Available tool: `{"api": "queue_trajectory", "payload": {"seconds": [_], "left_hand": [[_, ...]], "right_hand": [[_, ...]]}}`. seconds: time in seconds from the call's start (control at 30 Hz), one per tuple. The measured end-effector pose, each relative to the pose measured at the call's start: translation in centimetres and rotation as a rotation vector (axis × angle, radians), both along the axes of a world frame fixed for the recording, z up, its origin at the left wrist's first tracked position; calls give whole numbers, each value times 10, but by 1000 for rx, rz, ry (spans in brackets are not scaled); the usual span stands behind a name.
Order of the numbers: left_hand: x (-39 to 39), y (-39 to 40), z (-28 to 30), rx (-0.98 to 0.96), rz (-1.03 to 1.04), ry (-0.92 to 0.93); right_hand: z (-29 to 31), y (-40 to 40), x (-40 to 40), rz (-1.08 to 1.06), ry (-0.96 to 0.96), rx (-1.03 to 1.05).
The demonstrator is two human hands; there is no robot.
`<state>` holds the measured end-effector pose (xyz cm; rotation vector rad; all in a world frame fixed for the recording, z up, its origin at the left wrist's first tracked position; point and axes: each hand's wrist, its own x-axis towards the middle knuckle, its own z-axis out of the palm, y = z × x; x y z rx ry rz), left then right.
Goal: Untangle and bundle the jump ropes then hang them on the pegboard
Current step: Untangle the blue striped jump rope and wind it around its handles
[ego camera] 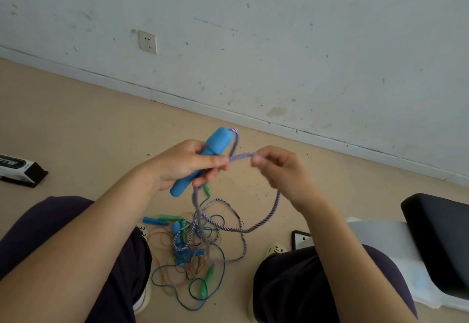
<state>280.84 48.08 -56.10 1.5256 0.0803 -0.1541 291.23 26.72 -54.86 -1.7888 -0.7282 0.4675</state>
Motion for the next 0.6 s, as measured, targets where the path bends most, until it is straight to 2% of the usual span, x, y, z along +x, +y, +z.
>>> {"api": "queue_trajectory", "payload": {"seconds": [0.07,0.13,0.3,0.4,0.47,0.6], "left_hand": [[-2,14,4,-21,111,-14],[-4,23,5,-15,183,-24],[-1,-6,-5,38,81,-2],[0,-19,-8,76,26,9],[0,-12,-4,54,42,-5],[-4,15,5,-26,201,-48]], "right_hand": [[7,-12,12,-177,48,104],[10,-21,18,-226,59,113],[0,-5,-3,83,89,-8],[-8,10,-17,201,16,-85],[-5,10,-15,136,-24,-81],[6,-11,6,-197,3,48]]}}
